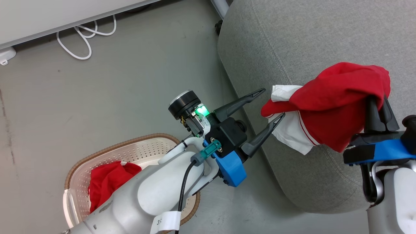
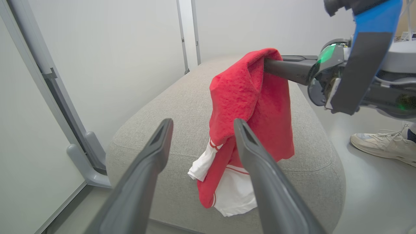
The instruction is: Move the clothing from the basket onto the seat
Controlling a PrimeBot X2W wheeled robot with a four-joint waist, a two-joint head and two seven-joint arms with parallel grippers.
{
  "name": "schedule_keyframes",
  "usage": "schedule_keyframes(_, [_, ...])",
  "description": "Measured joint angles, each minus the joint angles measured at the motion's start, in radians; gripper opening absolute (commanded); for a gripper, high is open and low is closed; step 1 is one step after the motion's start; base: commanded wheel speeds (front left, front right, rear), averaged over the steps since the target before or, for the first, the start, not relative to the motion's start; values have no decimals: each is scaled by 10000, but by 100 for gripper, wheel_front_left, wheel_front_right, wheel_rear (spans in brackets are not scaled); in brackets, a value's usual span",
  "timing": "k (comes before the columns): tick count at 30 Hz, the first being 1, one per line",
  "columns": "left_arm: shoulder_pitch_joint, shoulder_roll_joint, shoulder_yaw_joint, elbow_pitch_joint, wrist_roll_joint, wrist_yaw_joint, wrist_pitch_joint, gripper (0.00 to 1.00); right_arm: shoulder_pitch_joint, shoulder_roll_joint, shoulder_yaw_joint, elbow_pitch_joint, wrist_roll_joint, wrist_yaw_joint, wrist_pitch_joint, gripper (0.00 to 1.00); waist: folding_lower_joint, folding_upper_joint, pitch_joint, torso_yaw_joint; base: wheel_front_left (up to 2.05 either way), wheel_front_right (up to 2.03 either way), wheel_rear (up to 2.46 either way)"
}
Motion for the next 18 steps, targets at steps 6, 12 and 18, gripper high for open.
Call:
schedule_keyframes(6, [-97, 31, 29, -73, -23, 4, -84, 100, 10, 44, -56, -40, 2, 0, 0, 0, 0, 0, 55, 65, 0, 0, 0])
schedule_keyframes(12, [-172, 136, 138, -265, -10, 140, -171, 100, -456, 59, 35, -186, -4, 0, 2, 0, 0, 0, 267, 63, 0, 0, 0])
schedule_keyframes(18, [-400, 353, 198, -516, 90, 194, -169, 100, -1856, -389, 347, -495, -127, 0, 0, 0, 0, 0, 772, 13, 0, 0, 0])
